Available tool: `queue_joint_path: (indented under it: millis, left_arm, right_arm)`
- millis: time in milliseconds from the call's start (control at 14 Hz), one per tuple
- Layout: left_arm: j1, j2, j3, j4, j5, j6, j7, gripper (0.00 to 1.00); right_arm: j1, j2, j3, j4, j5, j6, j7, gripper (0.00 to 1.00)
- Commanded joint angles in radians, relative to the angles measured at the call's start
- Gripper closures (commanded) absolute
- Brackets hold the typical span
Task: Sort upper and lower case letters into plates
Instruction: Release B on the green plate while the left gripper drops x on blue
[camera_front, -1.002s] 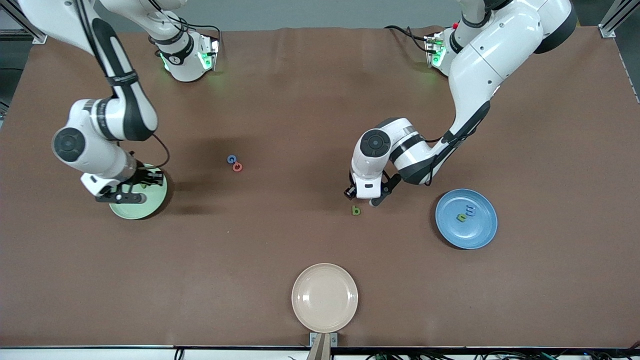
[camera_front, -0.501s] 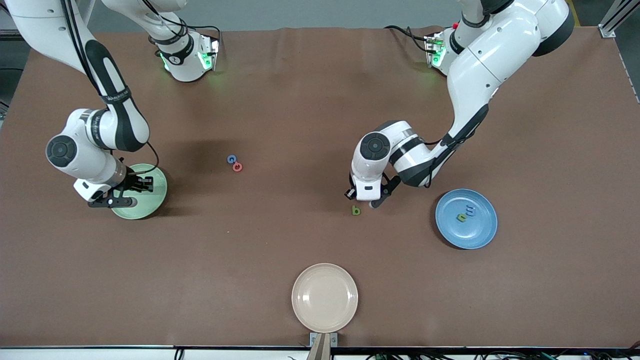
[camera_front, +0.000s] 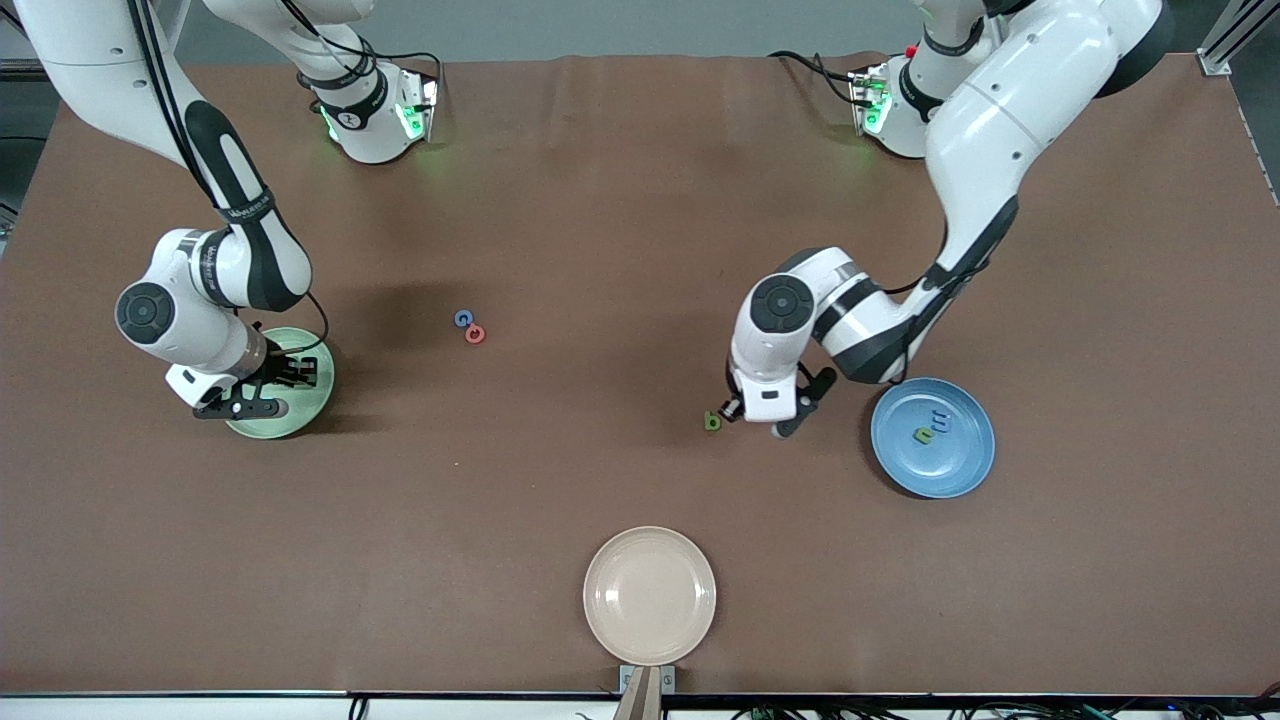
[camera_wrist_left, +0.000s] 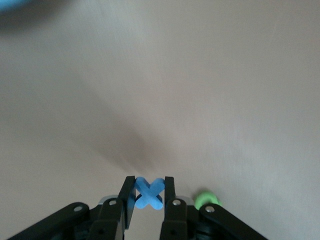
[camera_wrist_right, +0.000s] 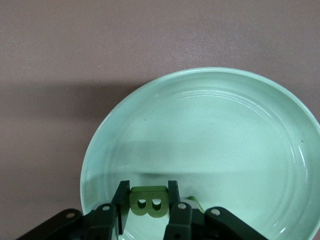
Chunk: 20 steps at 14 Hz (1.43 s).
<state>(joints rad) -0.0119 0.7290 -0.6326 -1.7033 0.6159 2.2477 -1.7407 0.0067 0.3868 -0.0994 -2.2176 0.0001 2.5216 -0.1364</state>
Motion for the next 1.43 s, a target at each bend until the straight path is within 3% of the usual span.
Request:
queue_joint_path:
  millis: [0,286,358,501,716,931,1217,1360]
  left_arm:
    - [0.082,-0.097,-0.006,-0.035,0.016,-0.12,0.139,1.0]
    - [0.196,-0.114,-0.033,-0.044,0.002,-0.175,0.259,1.0]
    - [0.223,-0.118,-0.033,-0.062,0.002,-0.175,0.285,1.0]
    - [0.286,-0.138,-0.033,-0.097,0.002,-0.174,0.37,1.0]
    - [0.357,-0.145,-0.035,-0.122,0.004,-0.166,0.452,1.0]
    - [0.374,-0.132,-0.035,-0.134,0.004,-0.158,0.458,0.96]
    - [0.38,-0.131,-0.035,-0.163,0.004,-0.157,0.451,0.47]
    - [0.379,-0.151,-0.045,-0.19,0.002,-0.157,0.438,0.14]
  right_arm:
    - [-0.017,0.009,0.013,-0.004,0.003,0.014,-0.009,0.75]
    - [-0.017,0.018,0.013,-0.001,0.003,0.014,-0.009,0.73]
    - [-0.016,0.017,0.013,-0.001,0.003,0.011,-0.009,0.63]
    - [-0.01,0.003,0.013,0.001,0.003,-0.003,-0.008,0.04]
    - [0.024,-0.081,0.021,0.024,0.003,-0.151,-0.008,0.0]
    - [0.149,-0.17,0.021,0.035,0.003,-0.28,0.006,0.0]
    - [0.3,-0.226,0.04,0.03,0.044,-0.323,0.011,0.0]
    - [0.36,-0.218,0.04,0.03,0.09,-0.311,0.009,0.0]
